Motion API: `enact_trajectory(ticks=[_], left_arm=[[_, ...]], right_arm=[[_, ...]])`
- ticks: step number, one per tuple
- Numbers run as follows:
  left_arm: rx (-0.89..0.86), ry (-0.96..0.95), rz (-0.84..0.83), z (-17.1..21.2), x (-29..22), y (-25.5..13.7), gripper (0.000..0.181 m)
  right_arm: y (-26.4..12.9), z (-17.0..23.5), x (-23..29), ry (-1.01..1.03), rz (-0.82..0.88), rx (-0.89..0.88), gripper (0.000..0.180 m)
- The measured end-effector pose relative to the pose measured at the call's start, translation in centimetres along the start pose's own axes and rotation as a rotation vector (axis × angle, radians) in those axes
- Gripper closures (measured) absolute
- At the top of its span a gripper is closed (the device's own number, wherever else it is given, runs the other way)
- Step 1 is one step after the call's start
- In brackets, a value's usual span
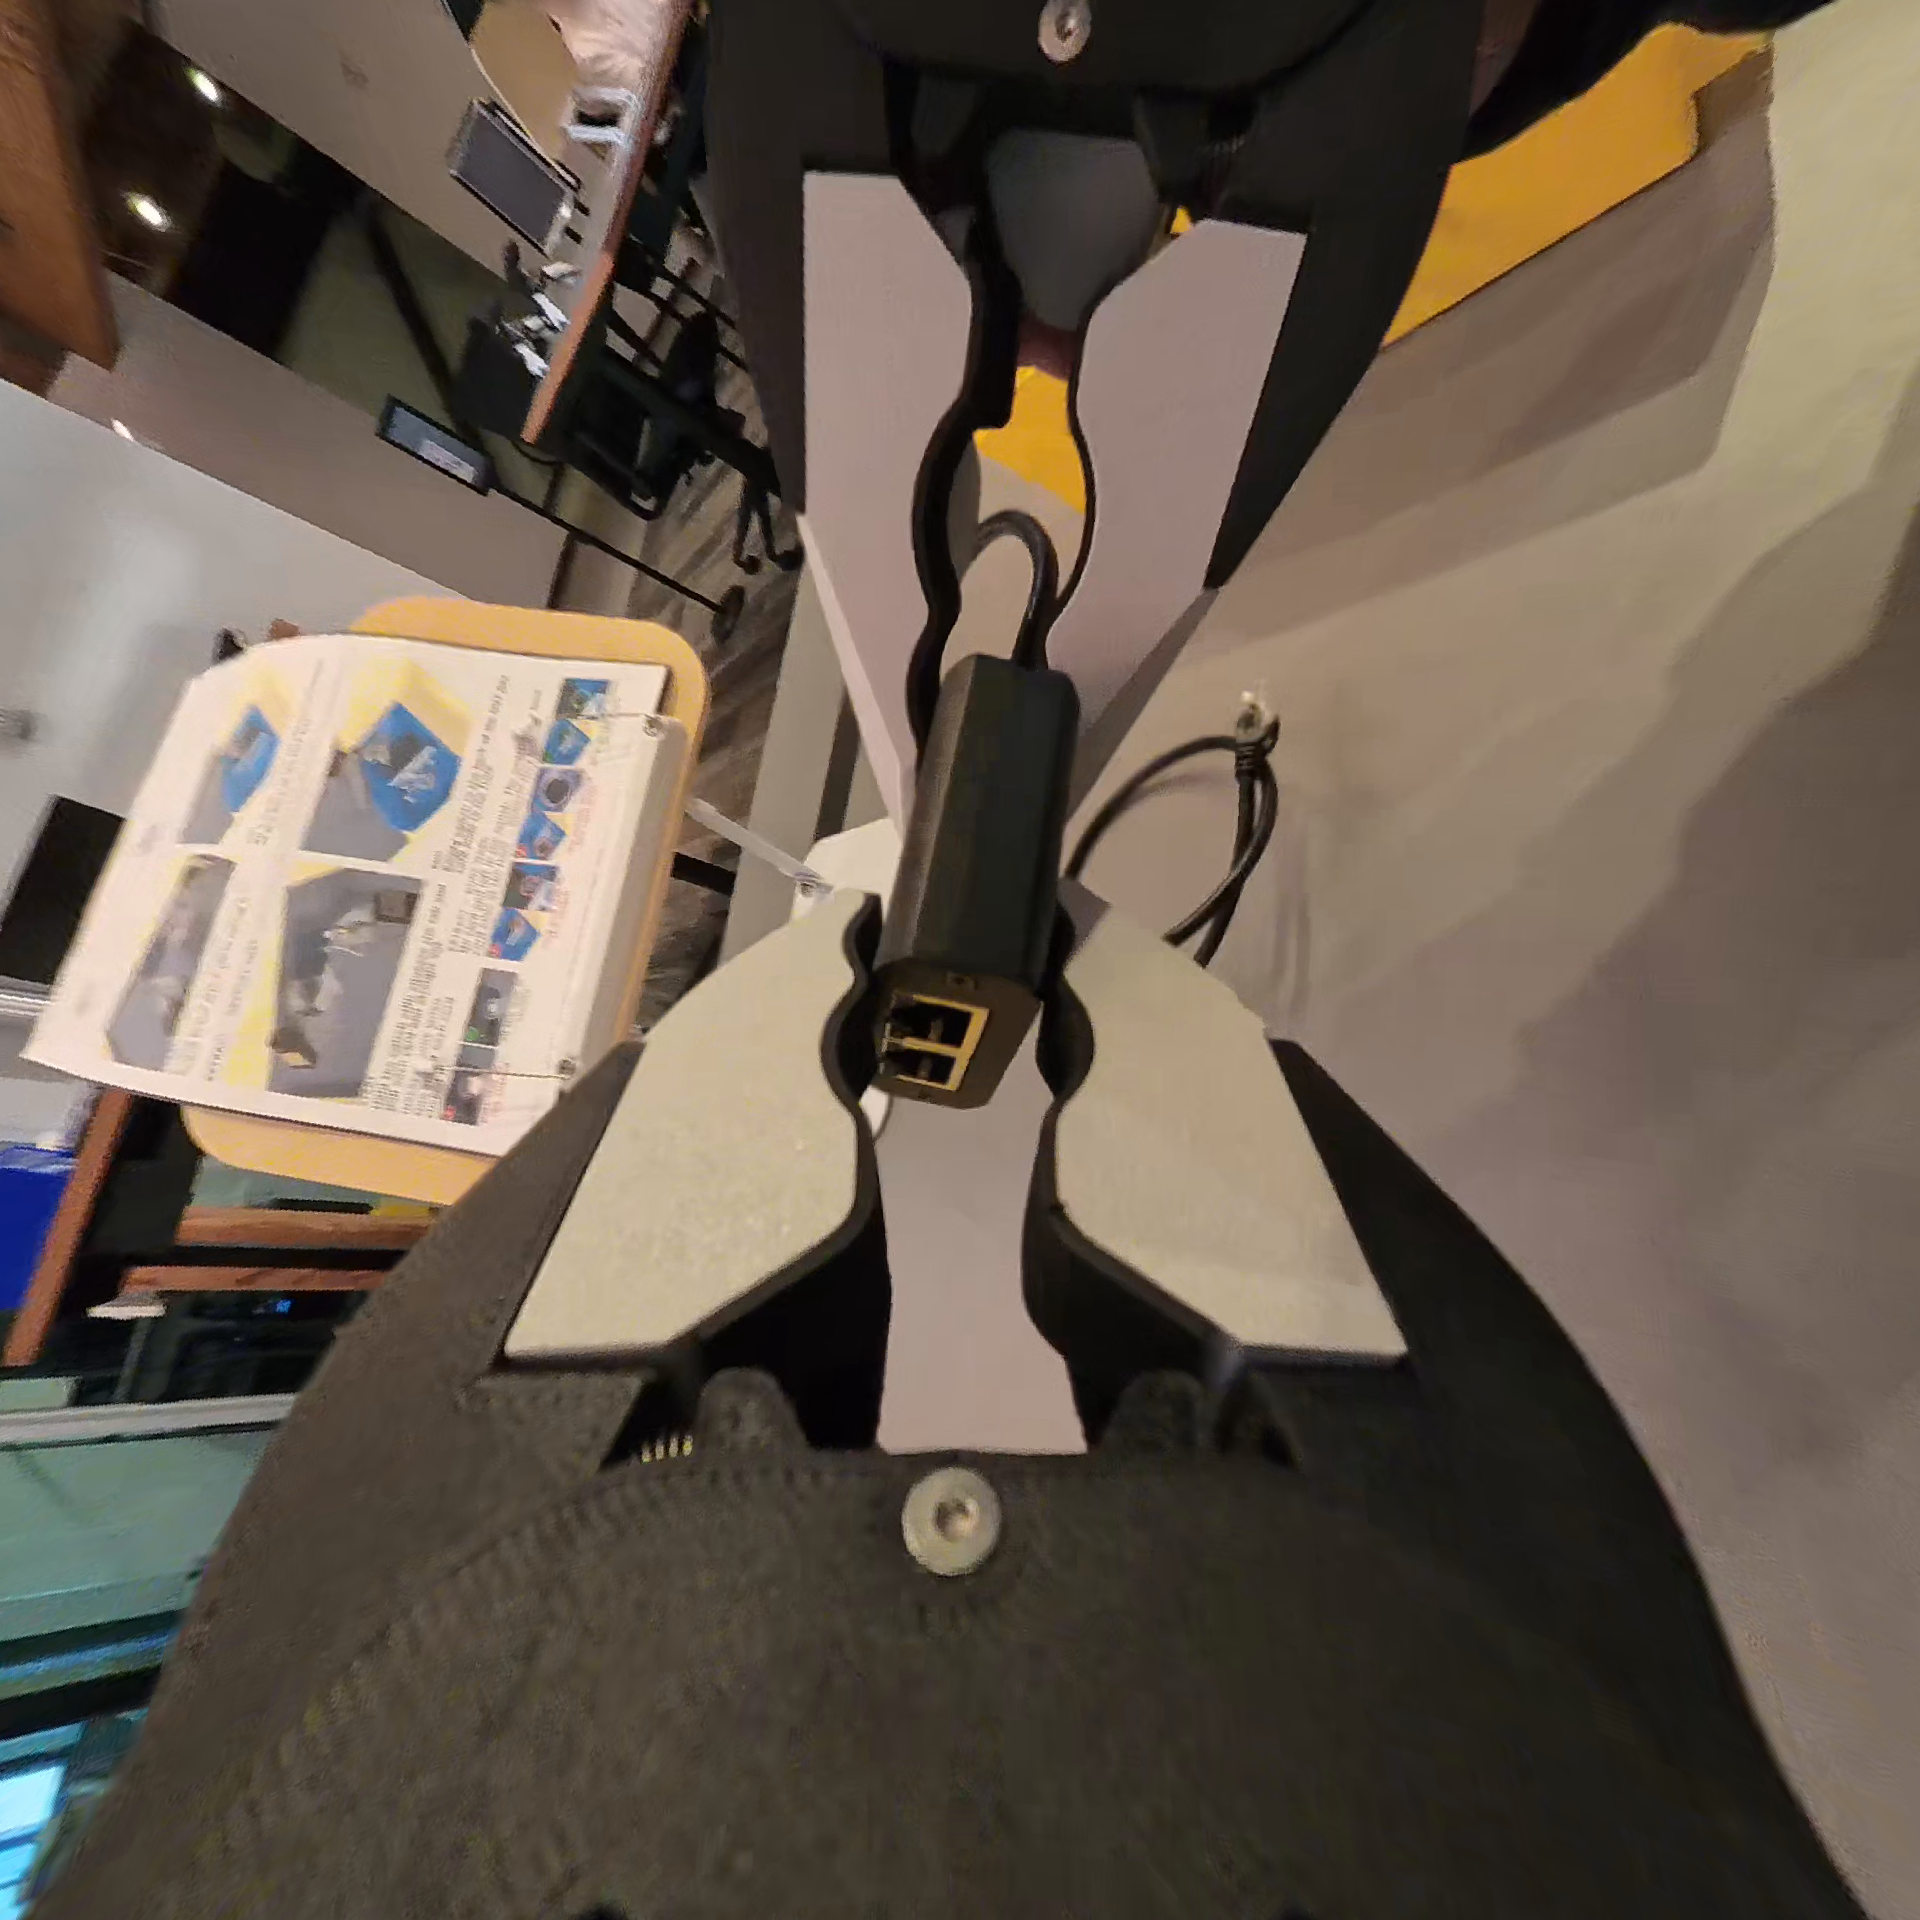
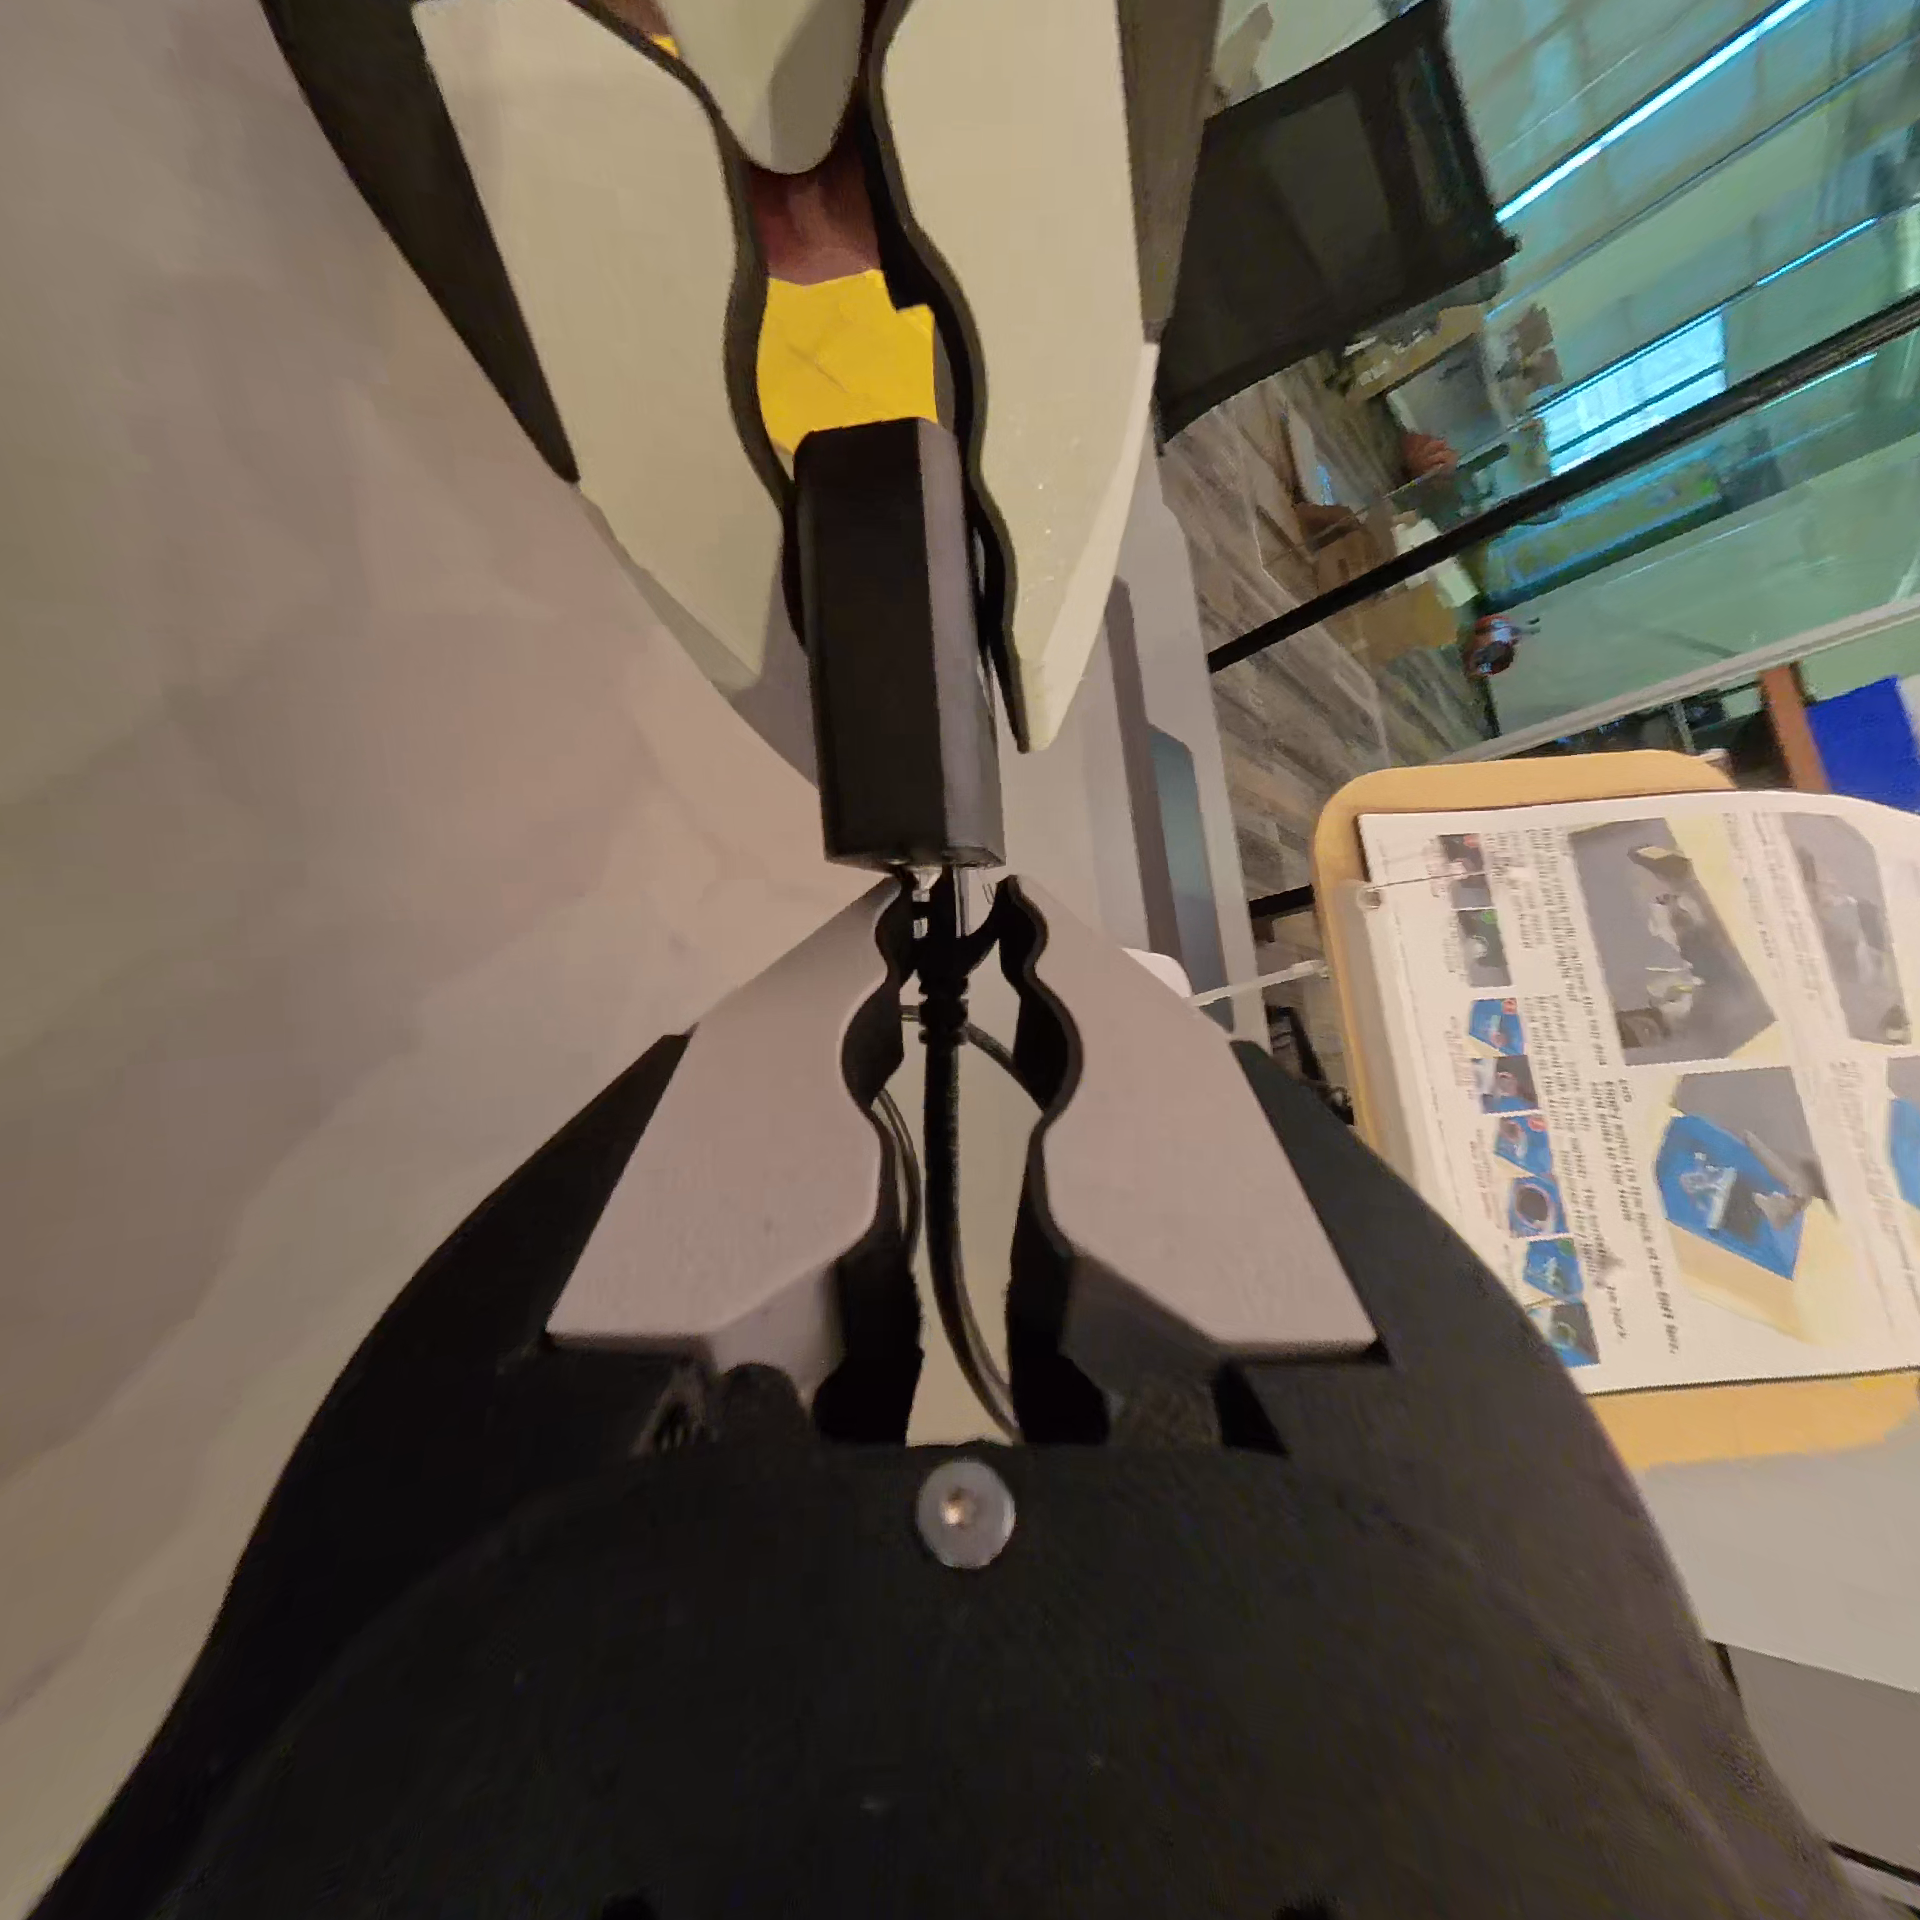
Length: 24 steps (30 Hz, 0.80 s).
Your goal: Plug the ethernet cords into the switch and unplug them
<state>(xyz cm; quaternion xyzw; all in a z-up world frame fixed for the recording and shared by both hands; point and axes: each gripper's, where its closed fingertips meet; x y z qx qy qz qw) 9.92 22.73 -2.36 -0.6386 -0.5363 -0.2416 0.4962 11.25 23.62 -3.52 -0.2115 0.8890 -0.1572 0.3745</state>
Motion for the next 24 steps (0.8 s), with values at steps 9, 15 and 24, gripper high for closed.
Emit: enact_trajectory(ticks=[9,15,24], left_arm=[[-0.045,0.018,-0.017,-0.7,0.6,-0.7,0.156],[-0.104,-0.007,0.015,-1.3,0.7,-1.0,0.156],[-0.144,-0.053,0.071,-1.5,0.8,-1.2,0.156]], right_arm=[[-2.0,-1.6,-0.8,-0.058,0.089,-0.120,0.161],[-2.5,-2.0,-0.4,-0.140,0.042,-0.140,0.166],[-2.7,-2.2,-0.2,-0.251,0.020,-0.098,0.167]])
Point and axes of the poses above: each gripper's, where its closed fingertips meet, y out along the fingers, z out of its underside, x = y × z across the jaws, and after that the axes turned 11 degrees about y, right-handed
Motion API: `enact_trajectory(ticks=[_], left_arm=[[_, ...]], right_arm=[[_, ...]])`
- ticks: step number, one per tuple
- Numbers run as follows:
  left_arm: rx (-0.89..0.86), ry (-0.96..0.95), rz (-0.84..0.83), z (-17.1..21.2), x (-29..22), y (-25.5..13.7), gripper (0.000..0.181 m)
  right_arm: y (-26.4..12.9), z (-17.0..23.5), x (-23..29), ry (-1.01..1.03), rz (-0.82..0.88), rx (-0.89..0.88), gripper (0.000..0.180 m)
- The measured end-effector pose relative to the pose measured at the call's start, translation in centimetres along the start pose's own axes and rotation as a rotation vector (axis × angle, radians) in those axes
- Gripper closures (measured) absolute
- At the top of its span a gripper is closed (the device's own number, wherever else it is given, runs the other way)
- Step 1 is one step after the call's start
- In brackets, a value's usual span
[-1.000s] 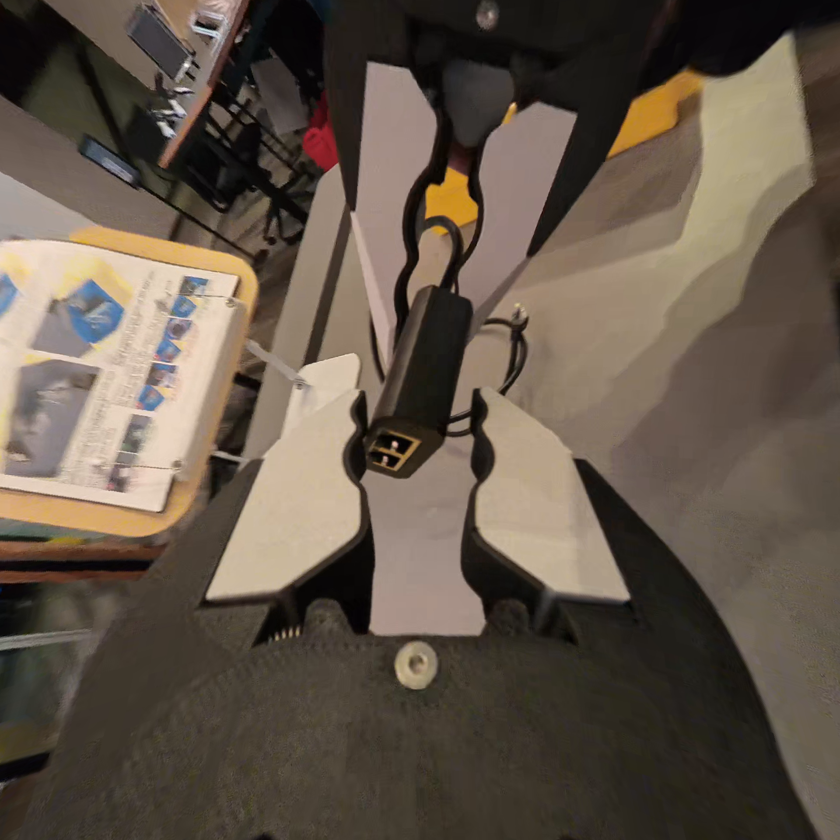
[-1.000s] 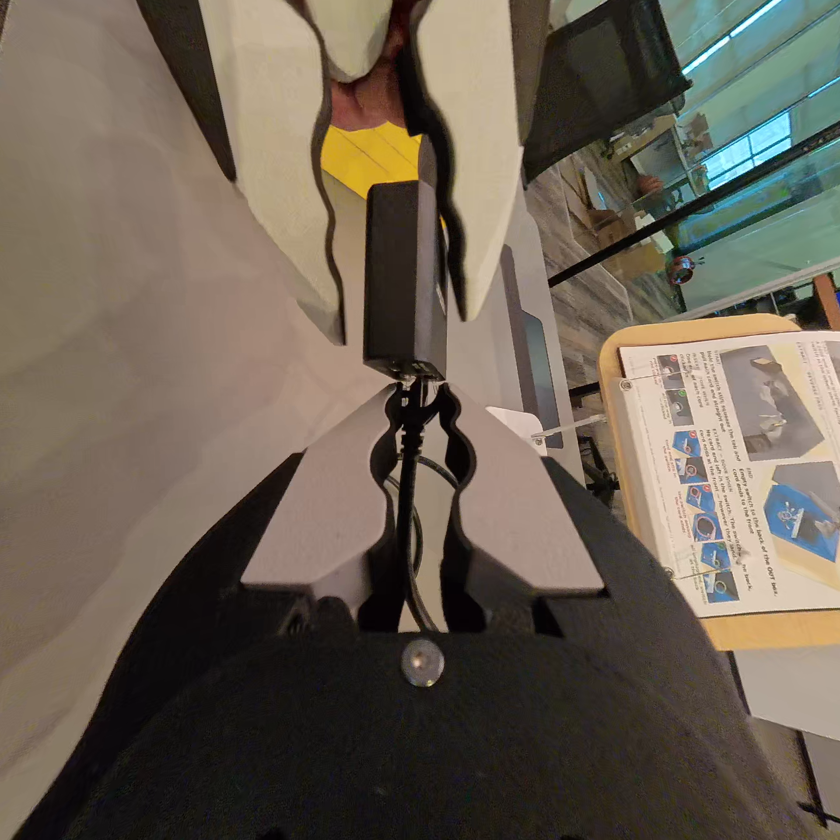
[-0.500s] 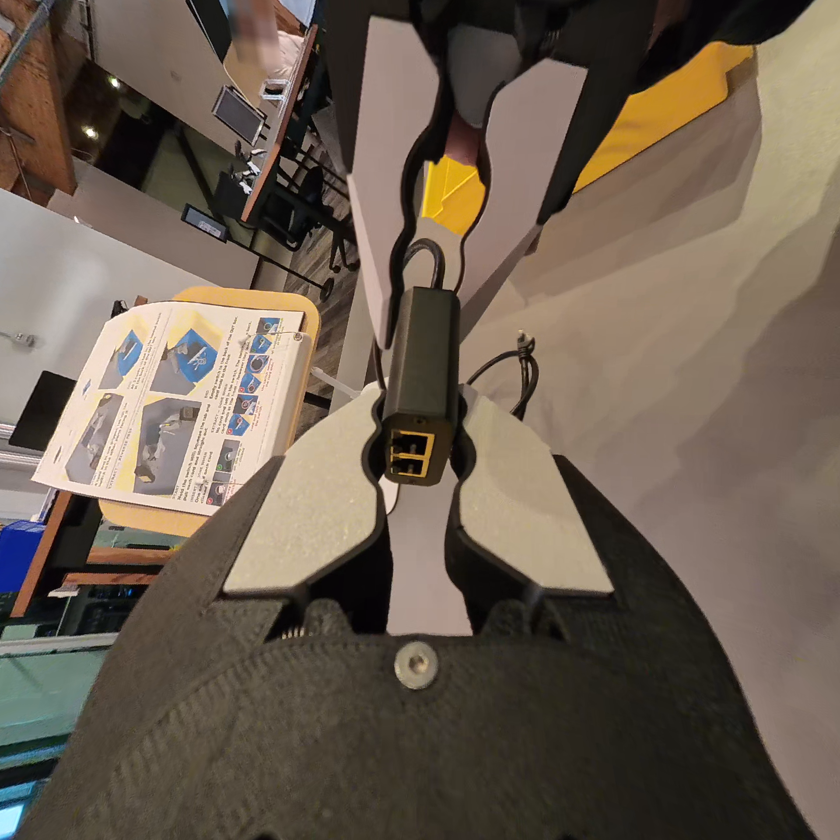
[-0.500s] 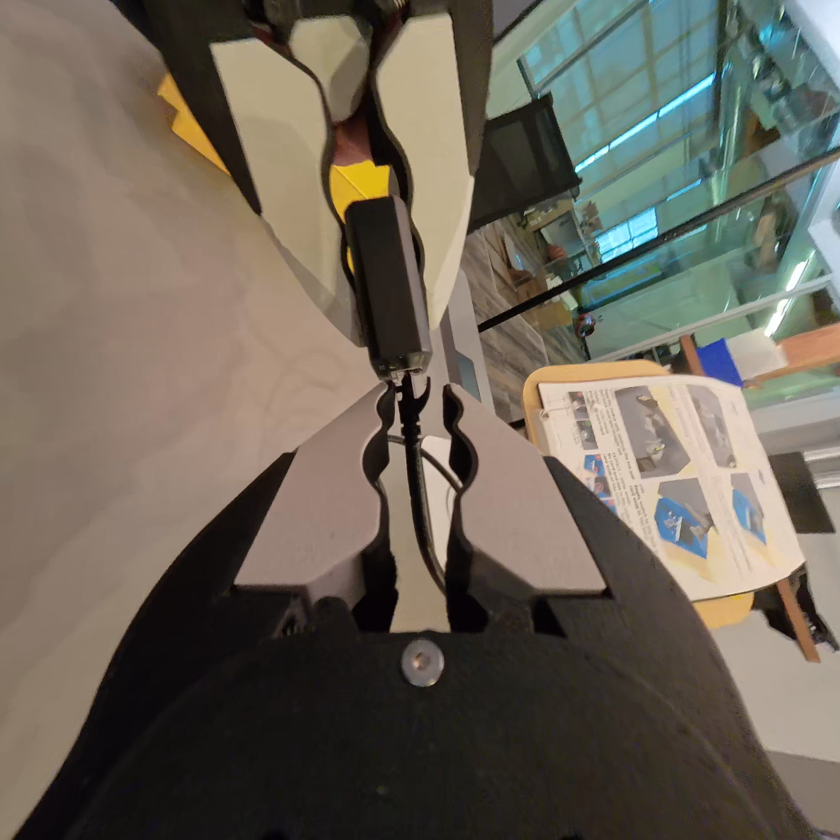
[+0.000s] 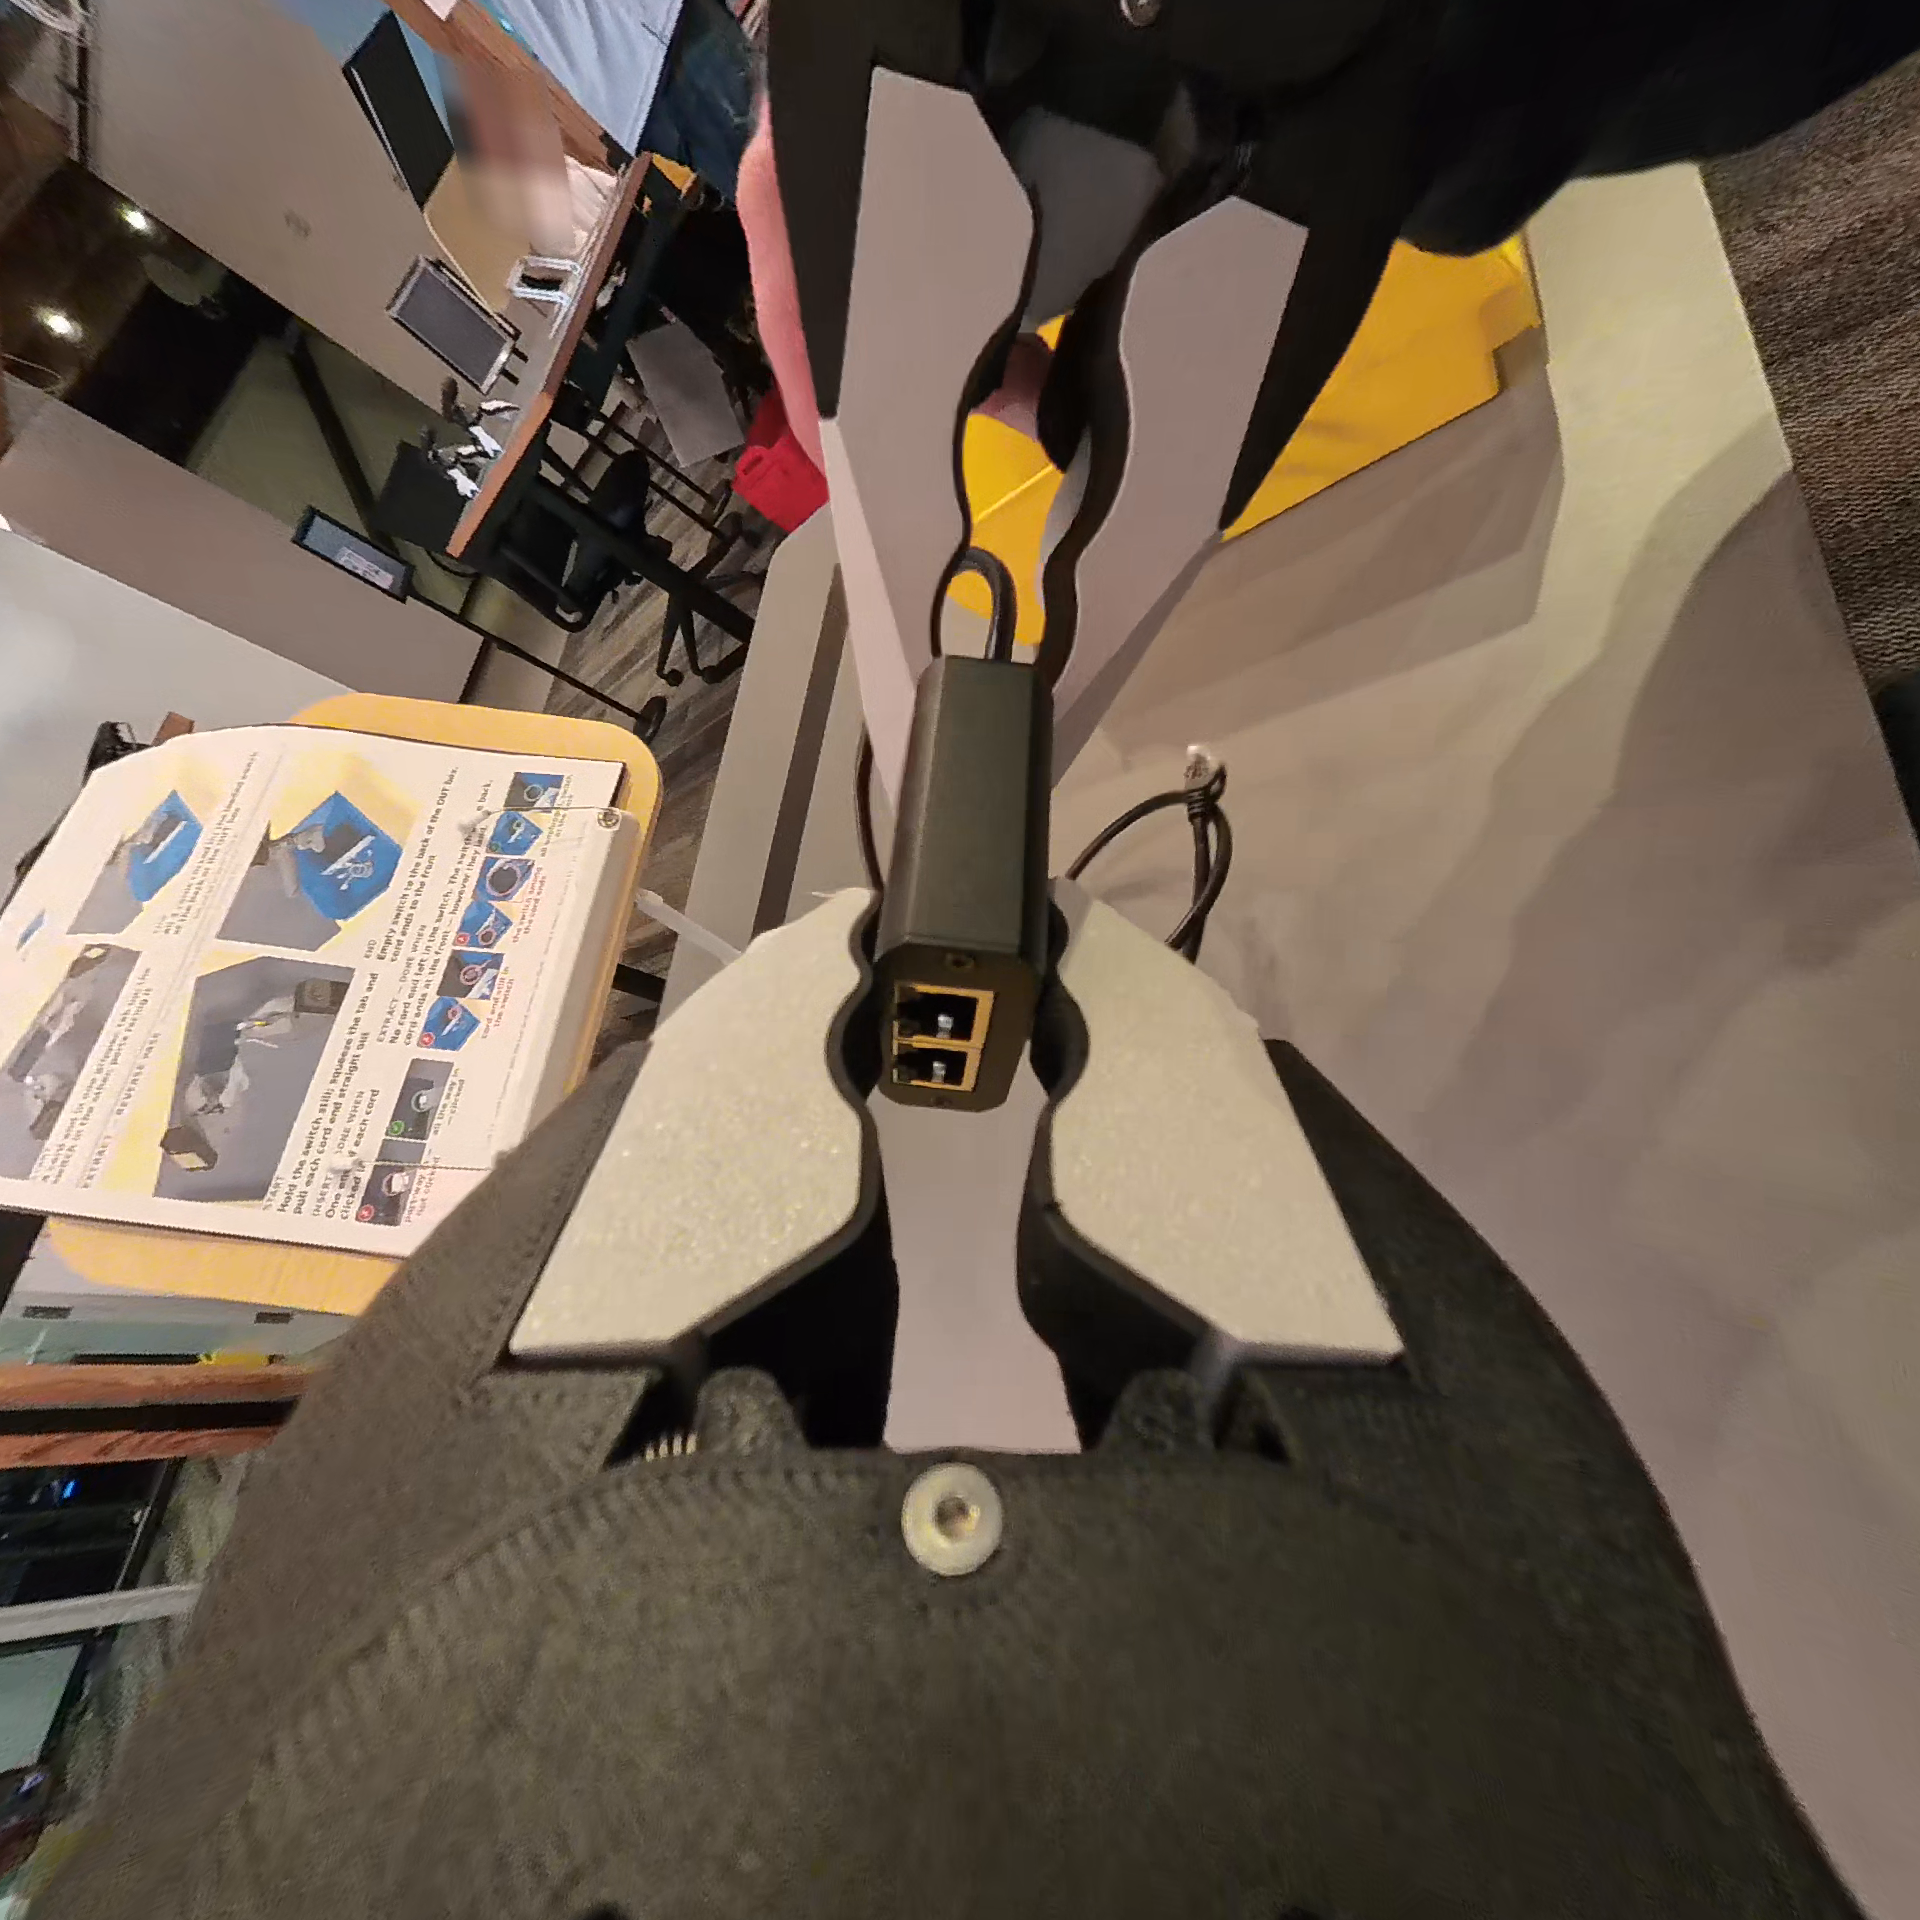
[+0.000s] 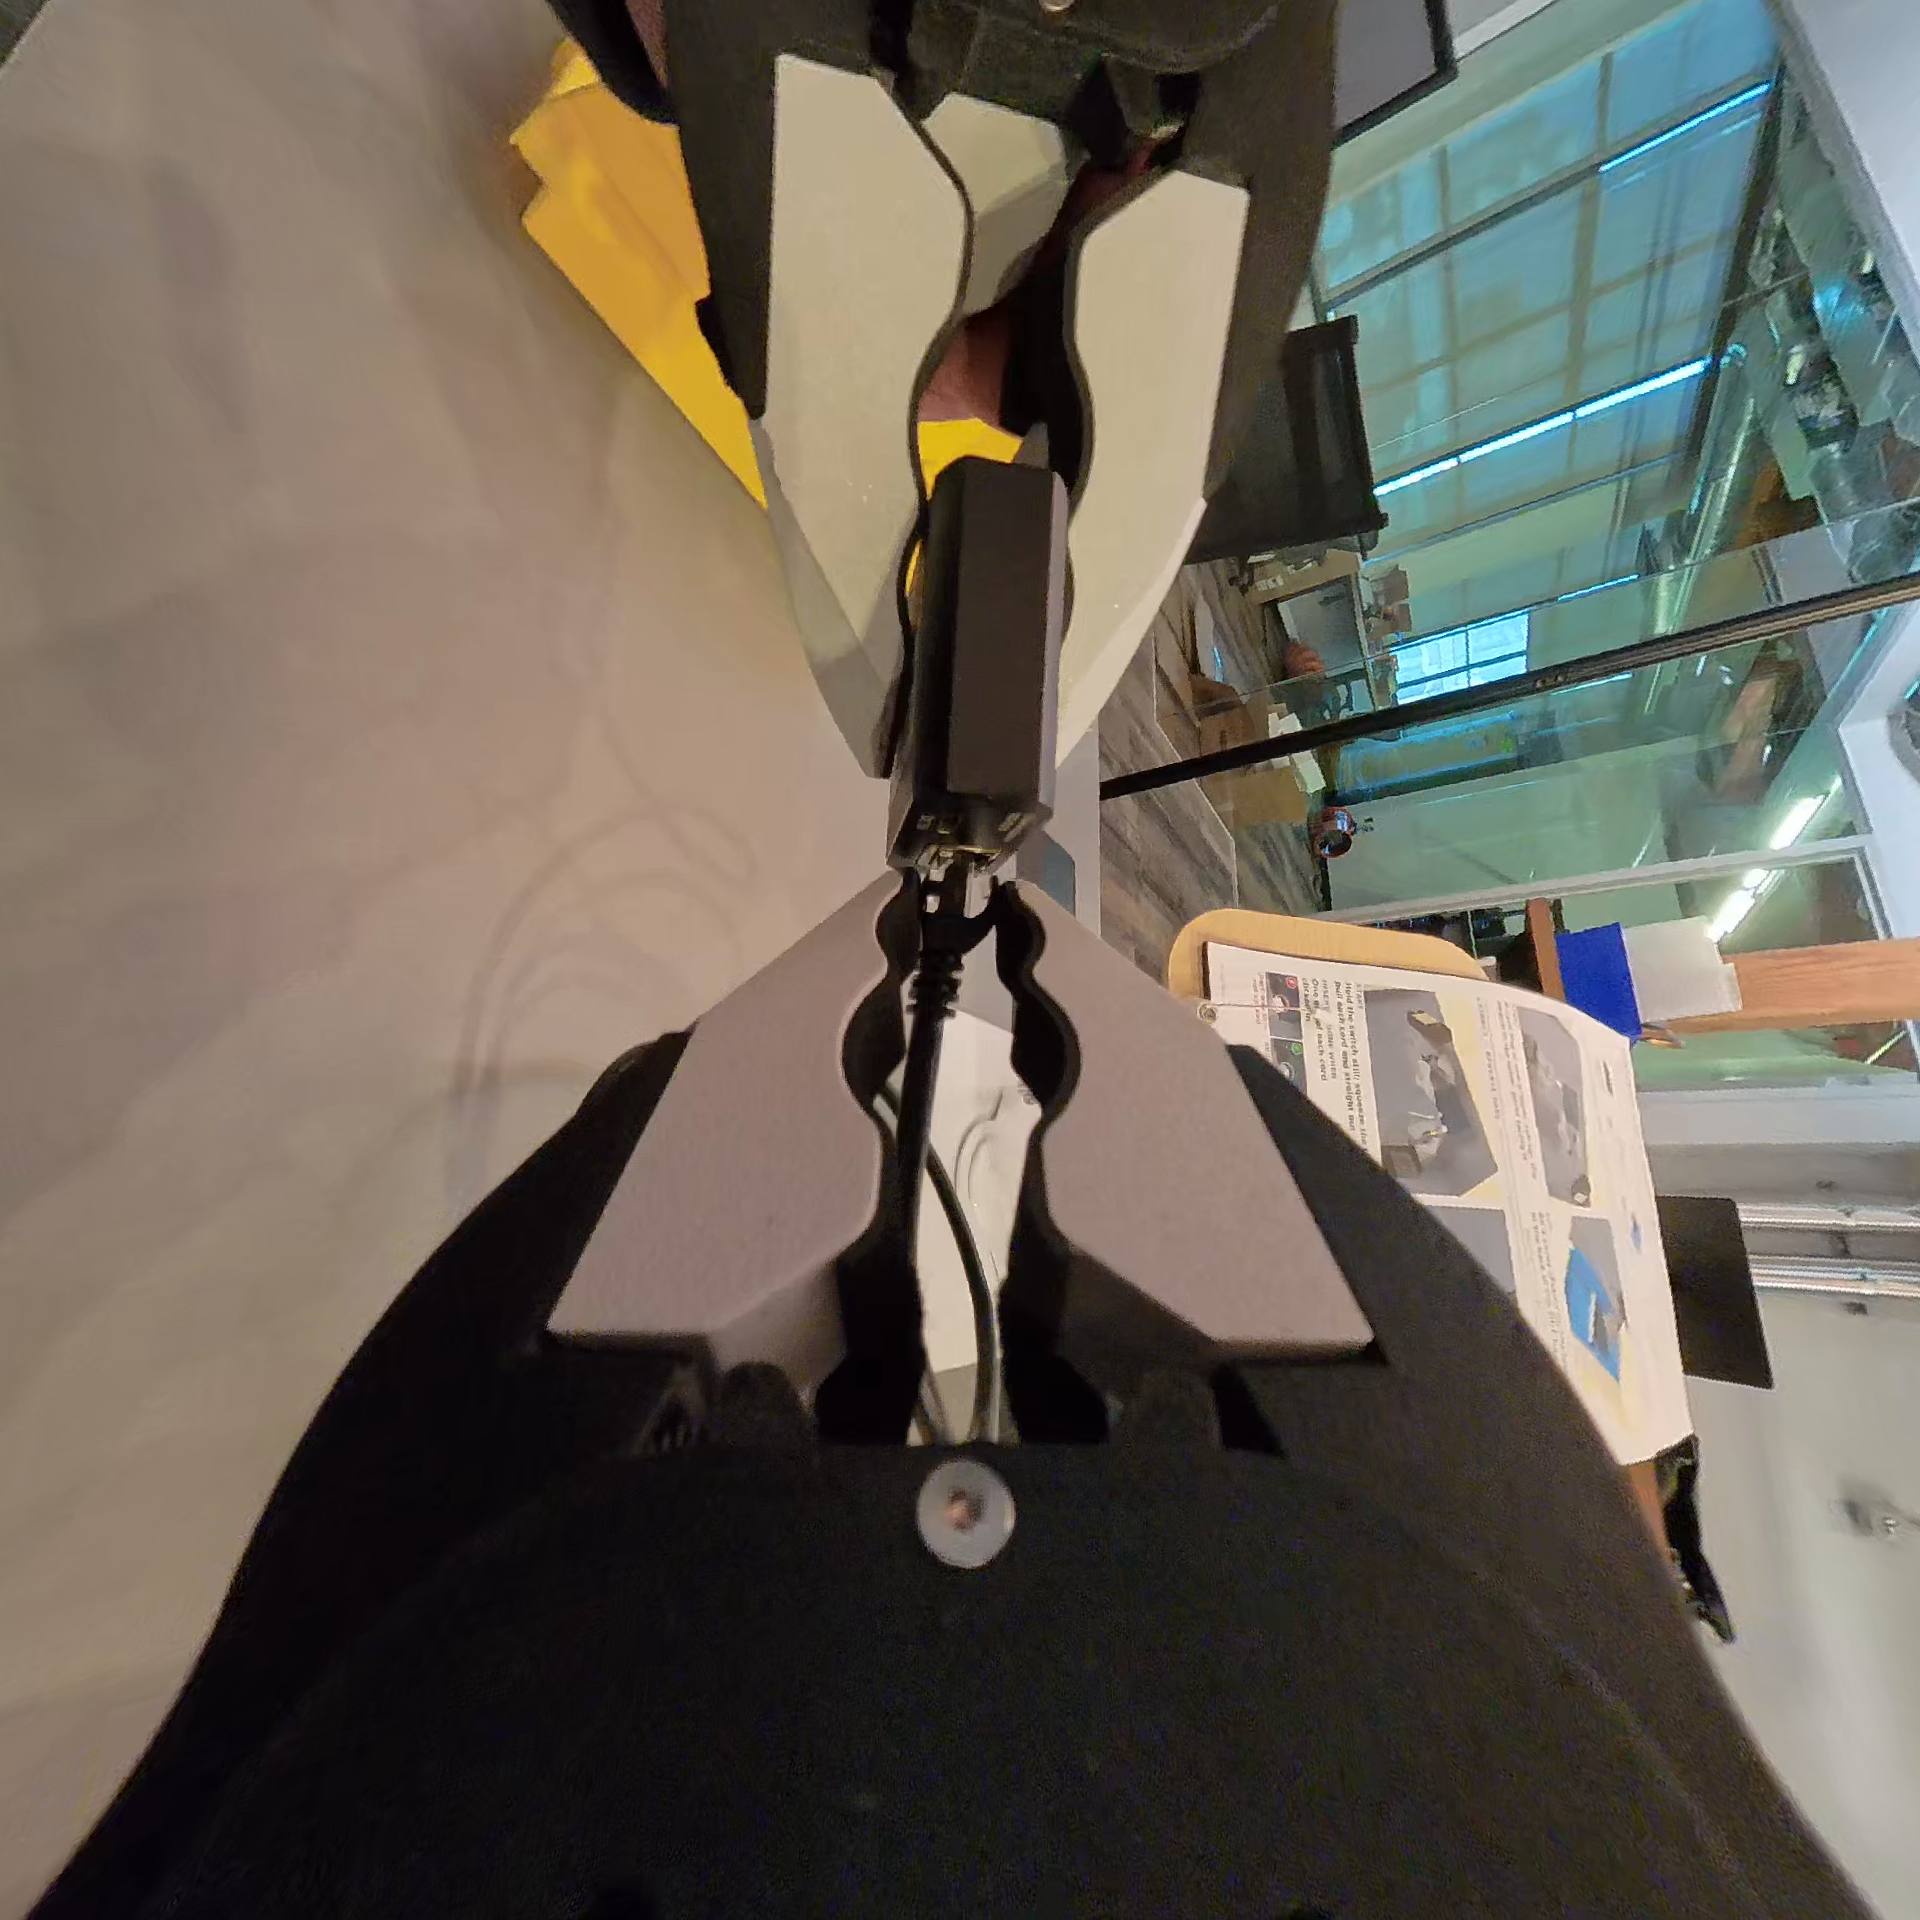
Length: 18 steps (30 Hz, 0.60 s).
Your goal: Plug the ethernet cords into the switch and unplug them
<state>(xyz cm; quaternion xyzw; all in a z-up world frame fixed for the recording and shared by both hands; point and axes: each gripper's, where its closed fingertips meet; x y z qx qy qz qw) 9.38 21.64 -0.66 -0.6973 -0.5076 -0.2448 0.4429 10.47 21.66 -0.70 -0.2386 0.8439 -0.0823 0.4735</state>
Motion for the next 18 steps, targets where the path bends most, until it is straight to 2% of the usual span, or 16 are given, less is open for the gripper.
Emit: enact_trajectory(ticks=[8,10,14,18], left_arm=[[-0.020,-0.035,0.015,-0.1,0.0,-0.2,0.156],[-0.035,-0.054,0.009,-0.3,0.4,-0.4,0.156],[-0.032,-0.045,0.011,-0.5,0.5,-0.6,0.156],[-0.043,-0.057,0.015,-0.5,0.5,-0.6,0.156]], right_arm=[[-0.1,-0.1,0.2,-0.059,-0.035,0.069,0.168],[-0.2,-0.4,-0.3,0.005,-0.033,0.035,0.167],[-0.5,-1.1,-0.8,0.005,0.015,-0.022,0.160],[-0.7,-1.1,-0.5,0.000,-0.003,-0.026,0.167]])
Point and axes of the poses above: each gripper's, where its closed fingertips meet, y out along the fingers, z out of its underside, x = y × z across the jaws, and after that the axes turned 11 degrees about y, right-handed
